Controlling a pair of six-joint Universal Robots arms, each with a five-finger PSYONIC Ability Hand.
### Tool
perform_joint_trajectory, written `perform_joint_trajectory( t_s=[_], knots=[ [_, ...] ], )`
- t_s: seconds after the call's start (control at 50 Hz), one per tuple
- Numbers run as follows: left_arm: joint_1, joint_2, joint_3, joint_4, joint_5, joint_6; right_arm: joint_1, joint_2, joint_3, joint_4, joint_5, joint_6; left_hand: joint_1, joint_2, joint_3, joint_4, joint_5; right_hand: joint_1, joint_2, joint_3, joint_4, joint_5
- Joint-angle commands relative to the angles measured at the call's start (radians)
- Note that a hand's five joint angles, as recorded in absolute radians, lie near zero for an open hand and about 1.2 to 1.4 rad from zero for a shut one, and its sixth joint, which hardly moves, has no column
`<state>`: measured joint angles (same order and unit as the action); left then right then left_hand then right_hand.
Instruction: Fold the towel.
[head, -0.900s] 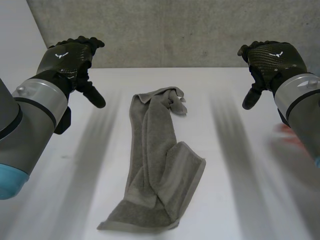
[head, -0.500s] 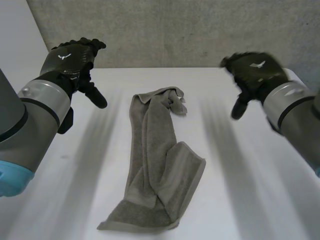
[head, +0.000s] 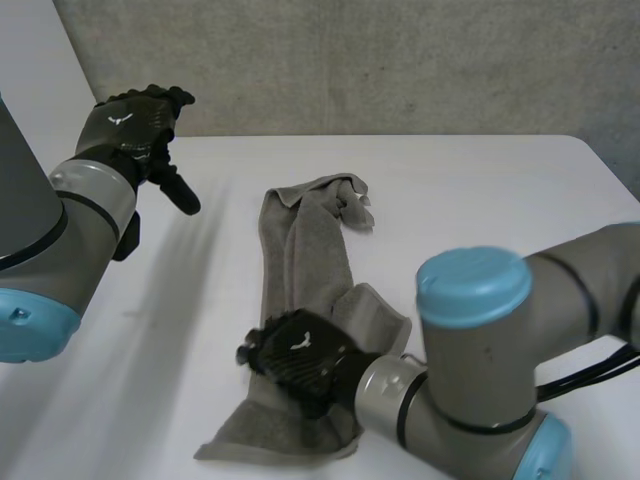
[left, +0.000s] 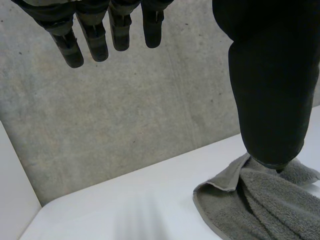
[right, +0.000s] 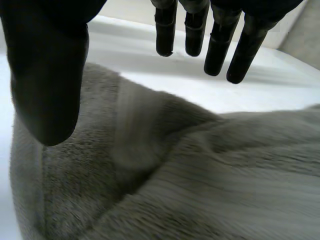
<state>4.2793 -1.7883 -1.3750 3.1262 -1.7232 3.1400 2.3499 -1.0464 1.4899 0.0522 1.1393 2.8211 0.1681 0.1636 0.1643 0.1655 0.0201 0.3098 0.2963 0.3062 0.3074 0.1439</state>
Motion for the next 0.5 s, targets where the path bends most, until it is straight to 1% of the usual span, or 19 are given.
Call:
perform_joint_trajectory(
  t_s=[0.02,0.06,0.12,0.14,0.16,0.18,0.2,0.22,0.24,0.26,0.28,0.32,0.34,0.38,0.4,0.42,0.44,0.48,0.5],
  knots=[
    [0.000,0.004,-0.003,0.000,0.001,0.000,0.051,0.062,-0.003,-0.078,-0.003,-0.032,0.007,0.012,0.011,0.010,-0.019,0.042,0.056,0.046,0.045,0.034],
    [0.000,0.003,-0.004,0.000,-0.001,0.000,0.058,0.089,-0.007,-0.094,0.003,-0.081,0.007,0.012,0.011,0.010,-0.019,0.124,0.137,0.128,0.126,0.115],
    [0.000,0.003,-0.004,0.000,0.001,-0.001,0.060,0.101,-0.008,-0.095,0.004,-0.104,0.007,0.012,0.011,0.010,-0.019,0.177,0.191,0.181,0.180,0.169],
    [0.000,0.003,-0.006,0.000,-0.001,-0.001,0.060,0.111,-0.010,-0.094,0.002,-0.126,0.007,0.012,0.011,0.010,-0.019,0.247,0.261,0.251,0.250,0.239],
    [0.000,0.003,-0.007,0.000,0.001,-0.001,0.060,0.117,-0.010,-0.094,0.005,-0.141,0.007,0.012,0.011,0.010,-0.019,0.382,0.395,0.385,0.384,0.373],
    [0.000,0.003,-0.007,0.000,0.001,-0.001,0.060,0.117,-0.010,-0.094,0.005,-0.141,0.007,0.012,0.011,0.010,-0.019,0.383,0.396,0.387,0.385,0.374],
    [0.000,0.001,-0.007,0.002,0.001,0.000,0.060,0.120,-0.010,-0.094,0.008,-0.152,0.007,0.012,0.011,0.010,-0.019,0.633,0.646,0.636,0.635,0.624],
    [-0.001,0.001,-0.009,0.000,-0.001,0.000,0.060,0.112,-0.011,-0.094,0.010,-0.149,0.007,0.012,0.011,0.010,-0.019,0.941,0.954,0.944,0.943,0.932],
    [-0.001,0.001,-0.009,0.000,-0.001,0.000,0.060,0.112,-0.011,-0.094,0.010,-0.149,0.007,0.012,0.011,0.010,-0.019,0.944,0.957,0.947,0.946,0.935],
    [-0.001,-0.002,-0.010,0.002,-0.001,0.000,0.054,0.097,-0.011,-0.094,0.011,-0.141,0.007,0.012,0.011,0.010,-0.019,1.085,1.098,1.089,1.087,1.076],
    [-0.001,-0.002,-0.010,0.002,-0.001,0.000,0.054,0.097,-0.011,-0.094,0.011,-0.141,0.007,0.012,0.011,0.010,-0.019,1.086,1.100,1.090,1.089,1.078],
    [-0.001,-0.003,-0.013,0.002,-0.001,0.000,0.043,0.007,0.000,-0.088,0.040,-0.138,0.007,0.012,0.011,0.010,-0.019,1.087,1.100,1.090,1.089,1.078],
    [-0.001,-0.003,-0.013,0.002,-0.001,0.000,0.043,0.006,0.000,-0.088,0.040,-0.138,0.007,0.012,0.011,0.010,-0.019,1.087,1.100,1.090,1.089,1.078],
    [-0.001,-0.006,-0.015,0.003,0.001,0.000,-0.024,-0.099,0.027,-0.077,0.068,-0.140,0.007,0.012,0.011,0.010,-0.019,1.087,1.100,1.090,1.089,1.078],
    [-0.001,-0.006,-0.015,0.003,0.001,0.000,-0.024,-0.099,0.027,-0.077,0.068,-0.140,0.007,0.012,0.011,0.010,-0.019,1.087,1.100,1.090,1.089,1.078],
    [-0.003,-0.008,-0.016,0.003,0.001,0.000,-0.076,-0.145,0.047,-0.060,0.083,-0.146,0.010,0.015,0.014,0.013,-0.016,1.087,1.100,1.090,1.089,1.078],
    [-0.003,-0.008,-0.016,0.003,0.001,0.000,-0.077,-0.145,0.047,-0.060,0.083,-0.146,0.010,0.015,0.014,0.013,-0.016,1.087,1.100,1.090,1.089,1.078],
    [-0.006,-0.010,-0.019,0.005,0.005,0.000,-0.165,-0.220,0.076,0.010,0.097,-0.149,0.007,0.012,0.011,0.010,-0.019,1.087,1.100,1.090,1.089,1.078],
    [-0.006,-0.010,-0.019,0.005,0.005,0.000,-0.165,-0.221,0.076,0.011,0.097,-0.149,0.007,0.012,0.011,0.010,-0.019,1.087,1.100,1.090,1.089,1.078]
  ],
)
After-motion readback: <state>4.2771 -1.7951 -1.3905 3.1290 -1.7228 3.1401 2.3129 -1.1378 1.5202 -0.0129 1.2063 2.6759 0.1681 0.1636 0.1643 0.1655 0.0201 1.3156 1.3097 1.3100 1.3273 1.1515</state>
